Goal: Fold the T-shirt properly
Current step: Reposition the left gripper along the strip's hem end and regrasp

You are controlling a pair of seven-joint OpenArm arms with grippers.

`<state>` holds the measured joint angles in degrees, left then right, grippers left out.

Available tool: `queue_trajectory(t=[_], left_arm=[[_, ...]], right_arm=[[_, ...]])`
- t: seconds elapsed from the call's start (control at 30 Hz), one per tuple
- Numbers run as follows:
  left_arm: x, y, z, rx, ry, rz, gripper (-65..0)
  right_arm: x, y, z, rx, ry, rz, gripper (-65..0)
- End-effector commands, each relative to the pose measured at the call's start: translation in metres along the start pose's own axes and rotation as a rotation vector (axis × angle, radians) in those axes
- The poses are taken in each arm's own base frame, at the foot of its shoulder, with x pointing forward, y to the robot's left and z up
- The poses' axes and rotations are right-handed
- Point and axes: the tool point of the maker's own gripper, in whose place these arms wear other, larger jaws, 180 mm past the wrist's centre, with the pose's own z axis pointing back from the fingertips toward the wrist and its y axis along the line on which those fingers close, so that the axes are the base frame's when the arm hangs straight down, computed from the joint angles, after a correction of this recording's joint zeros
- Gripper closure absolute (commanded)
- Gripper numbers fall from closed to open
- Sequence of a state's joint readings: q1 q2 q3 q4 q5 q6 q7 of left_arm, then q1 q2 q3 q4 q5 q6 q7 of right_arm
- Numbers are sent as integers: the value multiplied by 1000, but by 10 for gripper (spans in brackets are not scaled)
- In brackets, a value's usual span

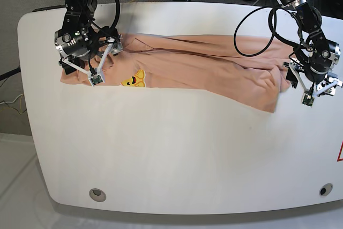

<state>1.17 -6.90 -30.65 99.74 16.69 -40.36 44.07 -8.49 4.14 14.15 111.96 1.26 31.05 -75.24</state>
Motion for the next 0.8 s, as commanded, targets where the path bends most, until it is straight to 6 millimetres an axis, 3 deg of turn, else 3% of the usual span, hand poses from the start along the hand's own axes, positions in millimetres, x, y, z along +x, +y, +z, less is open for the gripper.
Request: queue_trajectory(t=[0.0,0.57,0.73,0.77], left_arm=[[11,11,4,29,-37,-2,-432],[11,12,4,31,-36,-2,-432],[11,13,5,35,-38,-3,-432],[11,14,5,36,-38,-4,-432]], right_arm=[[9,-7,6,-26,-35,4,-650],[28,-19,15,-57,-78,28,-650],[38,-3,14,-27,-96,80,-650],[41,1,13,-19,-101,95,-611]])
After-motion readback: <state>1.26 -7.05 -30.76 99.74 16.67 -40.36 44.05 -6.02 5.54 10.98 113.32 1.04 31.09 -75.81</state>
